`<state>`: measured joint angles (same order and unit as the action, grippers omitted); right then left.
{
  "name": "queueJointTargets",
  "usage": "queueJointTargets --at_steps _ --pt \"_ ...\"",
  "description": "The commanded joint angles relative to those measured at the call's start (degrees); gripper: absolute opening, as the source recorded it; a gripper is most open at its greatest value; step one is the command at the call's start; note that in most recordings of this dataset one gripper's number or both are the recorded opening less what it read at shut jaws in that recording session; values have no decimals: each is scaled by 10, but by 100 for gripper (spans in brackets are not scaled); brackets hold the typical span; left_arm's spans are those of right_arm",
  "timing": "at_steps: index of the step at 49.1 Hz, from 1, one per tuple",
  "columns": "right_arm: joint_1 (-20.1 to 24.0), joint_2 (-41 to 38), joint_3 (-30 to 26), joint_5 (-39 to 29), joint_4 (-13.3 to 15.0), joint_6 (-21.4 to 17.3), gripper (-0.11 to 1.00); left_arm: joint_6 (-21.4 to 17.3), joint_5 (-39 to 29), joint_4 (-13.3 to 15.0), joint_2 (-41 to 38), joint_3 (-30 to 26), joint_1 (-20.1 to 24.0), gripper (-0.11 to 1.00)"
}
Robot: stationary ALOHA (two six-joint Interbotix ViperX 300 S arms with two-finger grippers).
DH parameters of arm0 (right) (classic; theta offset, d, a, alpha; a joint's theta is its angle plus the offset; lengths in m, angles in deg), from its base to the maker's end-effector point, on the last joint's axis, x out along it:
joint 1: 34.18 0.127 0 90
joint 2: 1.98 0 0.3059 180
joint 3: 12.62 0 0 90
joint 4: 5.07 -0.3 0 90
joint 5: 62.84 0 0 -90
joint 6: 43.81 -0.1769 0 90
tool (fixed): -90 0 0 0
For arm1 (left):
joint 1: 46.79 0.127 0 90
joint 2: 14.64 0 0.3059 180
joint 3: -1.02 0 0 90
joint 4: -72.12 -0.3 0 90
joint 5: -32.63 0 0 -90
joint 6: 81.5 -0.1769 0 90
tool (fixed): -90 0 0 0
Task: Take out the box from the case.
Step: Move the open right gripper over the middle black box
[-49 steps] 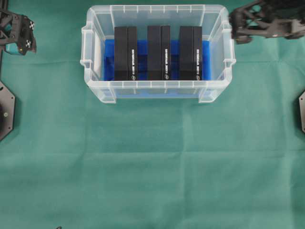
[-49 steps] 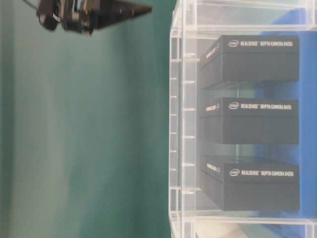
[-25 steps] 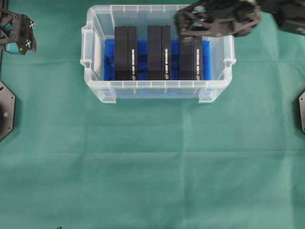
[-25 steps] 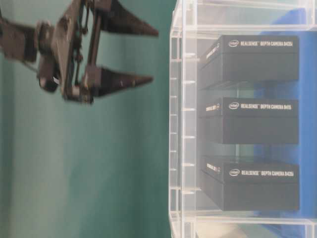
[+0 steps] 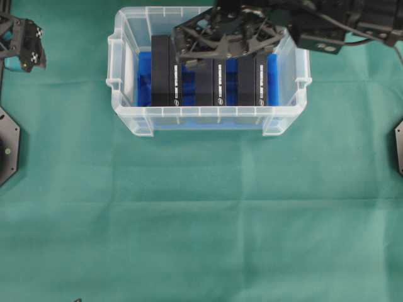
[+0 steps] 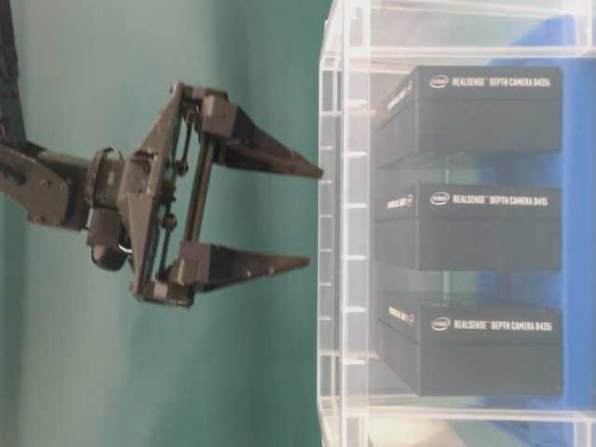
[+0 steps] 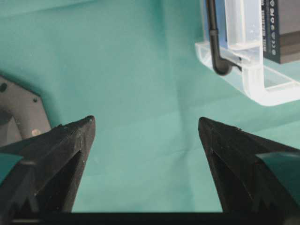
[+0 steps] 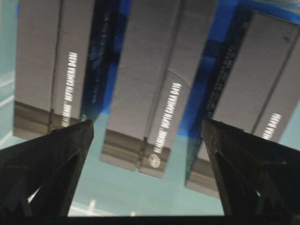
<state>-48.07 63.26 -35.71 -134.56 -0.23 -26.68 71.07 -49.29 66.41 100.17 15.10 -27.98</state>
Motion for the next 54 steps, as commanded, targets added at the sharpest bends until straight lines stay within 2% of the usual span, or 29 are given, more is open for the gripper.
queueJointTargets --at_steps 1,54 --pt "2 9 -19 0 -1 0 95 -1 3 -3 4 -6 2 90" --pt "2 -2 -19 10 0 2 95 0 3 -3 0 -9 2 90"
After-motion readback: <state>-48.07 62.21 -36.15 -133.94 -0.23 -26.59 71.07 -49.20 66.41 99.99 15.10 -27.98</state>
